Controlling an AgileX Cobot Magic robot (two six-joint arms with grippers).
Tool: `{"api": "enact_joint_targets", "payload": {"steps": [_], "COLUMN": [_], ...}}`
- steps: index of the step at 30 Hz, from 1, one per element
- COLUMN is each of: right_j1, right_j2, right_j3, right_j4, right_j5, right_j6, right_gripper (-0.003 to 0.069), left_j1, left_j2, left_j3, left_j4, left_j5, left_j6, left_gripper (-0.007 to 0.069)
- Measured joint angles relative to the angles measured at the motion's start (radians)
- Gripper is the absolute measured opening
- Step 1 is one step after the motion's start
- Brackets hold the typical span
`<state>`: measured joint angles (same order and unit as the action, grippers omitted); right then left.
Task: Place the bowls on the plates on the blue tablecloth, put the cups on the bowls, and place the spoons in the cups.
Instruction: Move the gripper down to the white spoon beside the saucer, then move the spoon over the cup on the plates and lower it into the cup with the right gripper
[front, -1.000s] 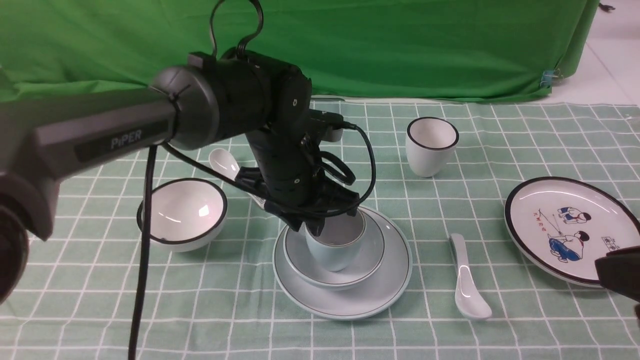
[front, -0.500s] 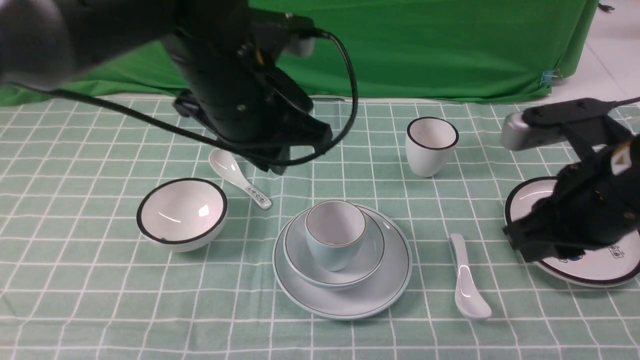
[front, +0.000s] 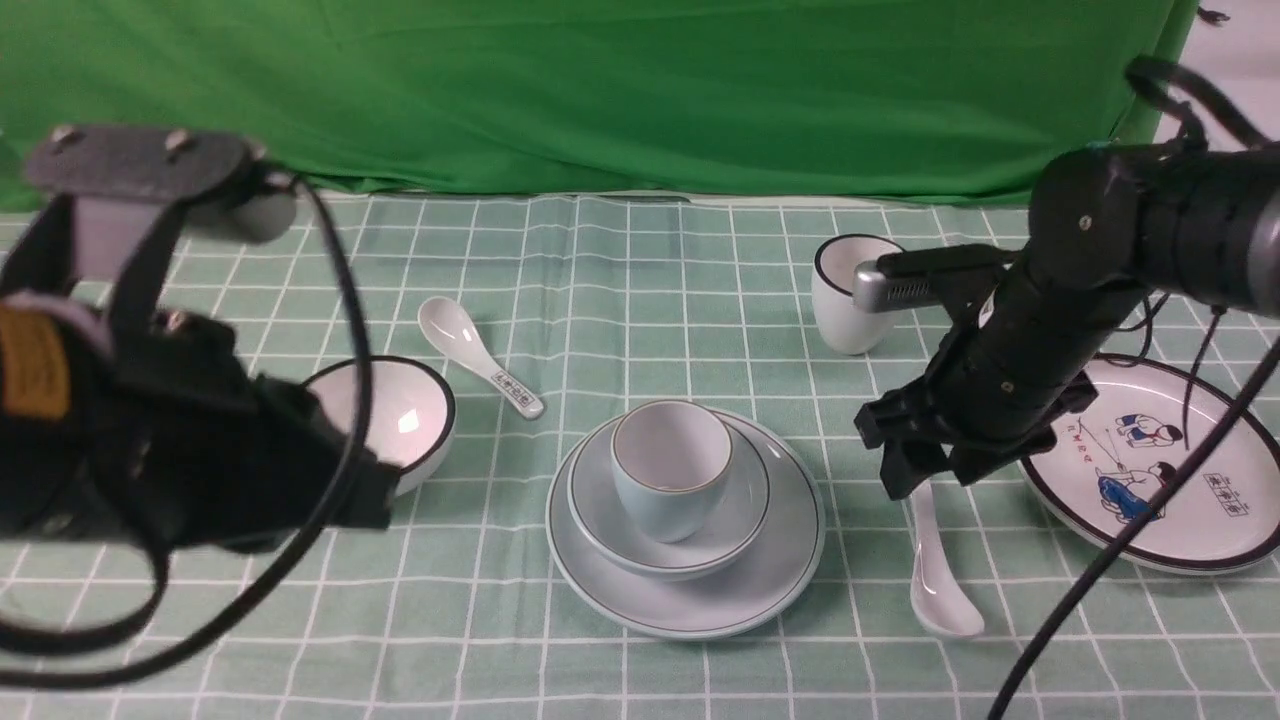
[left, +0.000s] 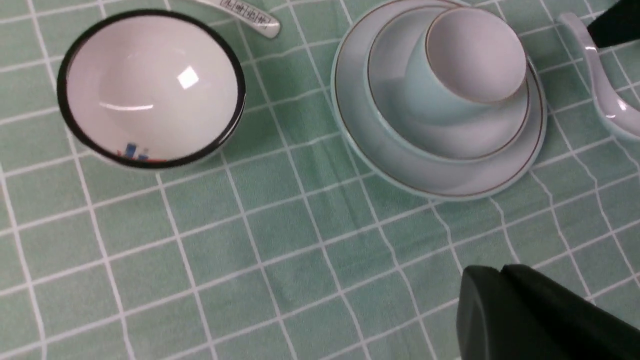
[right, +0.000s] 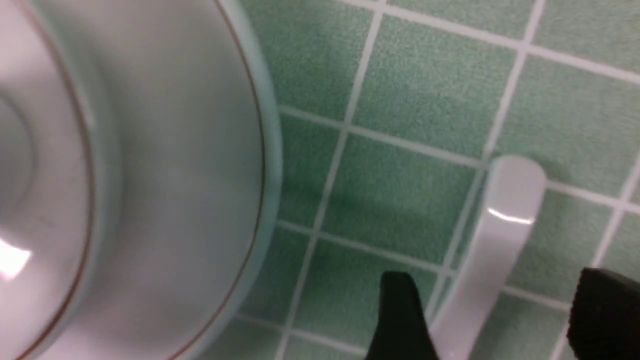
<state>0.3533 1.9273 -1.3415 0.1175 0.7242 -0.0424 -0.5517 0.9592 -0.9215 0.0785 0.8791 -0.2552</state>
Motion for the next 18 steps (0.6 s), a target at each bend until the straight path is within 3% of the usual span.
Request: {"api": "enact_joint_targets", "payload": {"steps": [5,8,12,18], "right_j1": [0.0,0.0,0.0,0.0], "right_j2": [0.055,0.063,0.063,0.052], "right_j3": [-0.001,-0.001,-0.003,-0.003], "right_j4": [-0.008,-0.008,-0.009,-0.01], "right_j5": [-0.038,-0.048,-0.075,-0.069], "right_j6": [0.009,0.01,0.004,-0.007], "right_gripper": [0.0456,0.0413,0.0163,0.0175], "left_j1": [0.0,0.0,0.0,0.0], "left_j2": [-0.089,-0.107,-0.115,-0.115], "left_j3": [0.078,0.085,0.09,0.09], "left_j4": [0.0,0.0,0.006,0.009], "left_j5": [0.0,0.0,-0.018,-0.075], "left_j6": [-0.031,-0.036,-0.039,-0.043], "left_gripper": [0.0002,0.0002,0.0002,0.0007]}}
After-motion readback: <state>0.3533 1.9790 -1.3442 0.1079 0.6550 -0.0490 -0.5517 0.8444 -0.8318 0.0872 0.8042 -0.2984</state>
